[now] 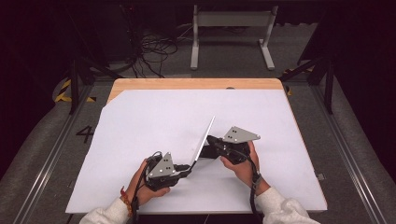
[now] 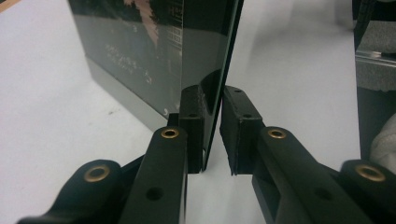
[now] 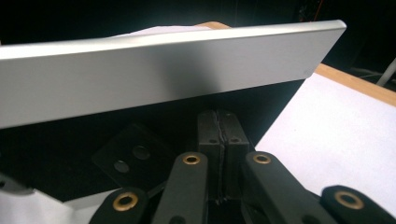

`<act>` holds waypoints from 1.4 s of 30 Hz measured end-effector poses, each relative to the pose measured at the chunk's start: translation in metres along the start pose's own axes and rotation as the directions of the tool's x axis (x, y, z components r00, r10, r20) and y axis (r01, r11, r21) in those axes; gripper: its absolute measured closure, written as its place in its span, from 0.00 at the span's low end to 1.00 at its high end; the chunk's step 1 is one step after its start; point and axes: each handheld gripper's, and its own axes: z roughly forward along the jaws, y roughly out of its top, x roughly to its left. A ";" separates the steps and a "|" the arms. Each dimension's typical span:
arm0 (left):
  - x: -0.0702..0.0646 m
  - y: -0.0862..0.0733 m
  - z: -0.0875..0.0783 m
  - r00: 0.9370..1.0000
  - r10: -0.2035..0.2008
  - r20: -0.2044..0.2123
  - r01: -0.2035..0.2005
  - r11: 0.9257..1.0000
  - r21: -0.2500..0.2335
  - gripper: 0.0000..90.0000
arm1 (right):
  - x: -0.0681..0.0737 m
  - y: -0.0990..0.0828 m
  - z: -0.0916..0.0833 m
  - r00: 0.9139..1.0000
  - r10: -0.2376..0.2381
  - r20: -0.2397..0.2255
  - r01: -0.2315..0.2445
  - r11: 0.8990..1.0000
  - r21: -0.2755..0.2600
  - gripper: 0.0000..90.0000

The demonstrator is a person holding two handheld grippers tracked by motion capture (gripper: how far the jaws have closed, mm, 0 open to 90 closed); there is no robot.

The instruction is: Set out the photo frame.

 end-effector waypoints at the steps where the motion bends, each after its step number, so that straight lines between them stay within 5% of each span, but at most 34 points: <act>1: -0.001 0.001 0.001 1.000 0.003 0.001 -0.003 1.000 0.001 0.87 | 0.001 0.000 0.000 1.000 -0.002 -0.001 0.002 1.000 -0.001 1.00; 13: -0.003 0.003 0.003 1.000 0.015 0.005 -0.015 1.000 -0.002 0.85 | 0.002 0.001 0.000 1.000 0.001 0.002 -0.001 1.000 -0.004 0.98; 30: -0.005 0.005 -0.001 1.000 0.008 0.016 -0.008 0.999 -0.031 0.88 | 0.015 0.007 -0.015 0.997 -0.019 -0.076 0.020 1.000 0.008 0.99; 42: -0.008 0.012 0.009 1.000 0.017 0.018 -0.016 0.999 -0.043 0.90 | 0.010 0.007 -0.012 0.998 -0.010 -0.060 0.011 1.000 0.007 1.00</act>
